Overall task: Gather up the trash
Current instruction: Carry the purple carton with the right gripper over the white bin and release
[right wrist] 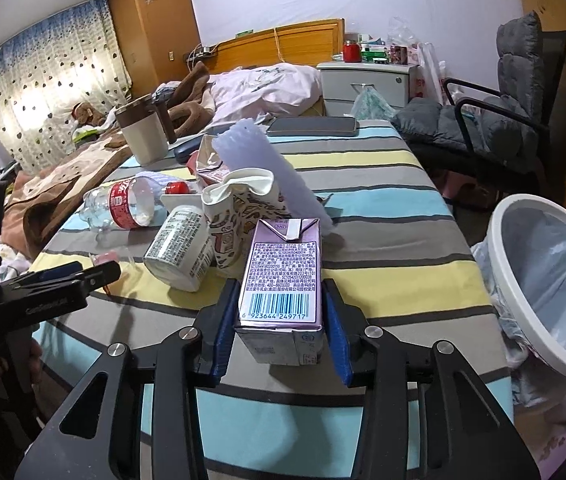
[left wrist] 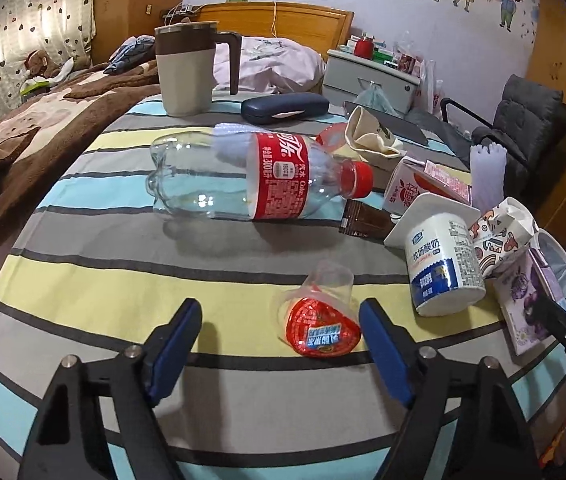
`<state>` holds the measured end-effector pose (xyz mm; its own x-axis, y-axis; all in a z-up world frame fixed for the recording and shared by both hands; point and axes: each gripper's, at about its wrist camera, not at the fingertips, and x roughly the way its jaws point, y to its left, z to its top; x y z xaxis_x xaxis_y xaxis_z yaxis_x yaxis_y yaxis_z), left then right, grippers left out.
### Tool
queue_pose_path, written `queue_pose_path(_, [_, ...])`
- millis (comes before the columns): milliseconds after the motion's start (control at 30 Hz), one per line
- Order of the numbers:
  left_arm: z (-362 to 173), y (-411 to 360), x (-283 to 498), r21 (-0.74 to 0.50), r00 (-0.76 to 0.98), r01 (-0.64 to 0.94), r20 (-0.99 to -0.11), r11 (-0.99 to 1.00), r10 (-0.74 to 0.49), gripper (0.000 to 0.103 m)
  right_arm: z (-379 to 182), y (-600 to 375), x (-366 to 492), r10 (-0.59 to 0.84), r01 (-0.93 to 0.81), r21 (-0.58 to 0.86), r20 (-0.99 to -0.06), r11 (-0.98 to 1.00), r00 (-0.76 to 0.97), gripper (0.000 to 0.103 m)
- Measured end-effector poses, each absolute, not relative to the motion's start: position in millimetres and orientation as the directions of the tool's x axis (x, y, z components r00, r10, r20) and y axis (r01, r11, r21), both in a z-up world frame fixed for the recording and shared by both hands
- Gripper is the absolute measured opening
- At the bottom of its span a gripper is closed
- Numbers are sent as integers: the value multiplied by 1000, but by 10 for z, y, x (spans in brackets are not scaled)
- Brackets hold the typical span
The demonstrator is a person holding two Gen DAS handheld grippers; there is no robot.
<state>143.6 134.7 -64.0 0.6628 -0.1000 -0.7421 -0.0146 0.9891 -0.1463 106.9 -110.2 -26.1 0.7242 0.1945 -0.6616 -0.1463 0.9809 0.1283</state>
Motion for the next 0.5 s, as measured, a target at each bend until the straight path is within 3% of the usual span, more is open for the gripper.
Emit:
queue_pose_path(167, [-667, 1309, 1448, -162, 655, -4, -746, 987, -120, 62, -271, -1137, 1077, 201, -146, 138, -662, 980, 722, 43])
queue_pose_path(233, [-666, 1284, 1447, -165, 654, 6, -746, 986, -129, 47, -284, -1136, 1082, 203, -147, 139, -663, 979, 721, 43])
queue_pose_path(267, [-661, 1266, 1442, -163, 654, 14, -745, 987, -132, 44, -283, -1140, 1075, 204, -148, 141, -663, 979, 721, 43])
queue_pose_path(500, [-635, 1210, 1403, -180, 662, 32, -734, 983, -155, 44, -290, -1195, 1038, 201, -140, 144, -659, 980, 725, 43])
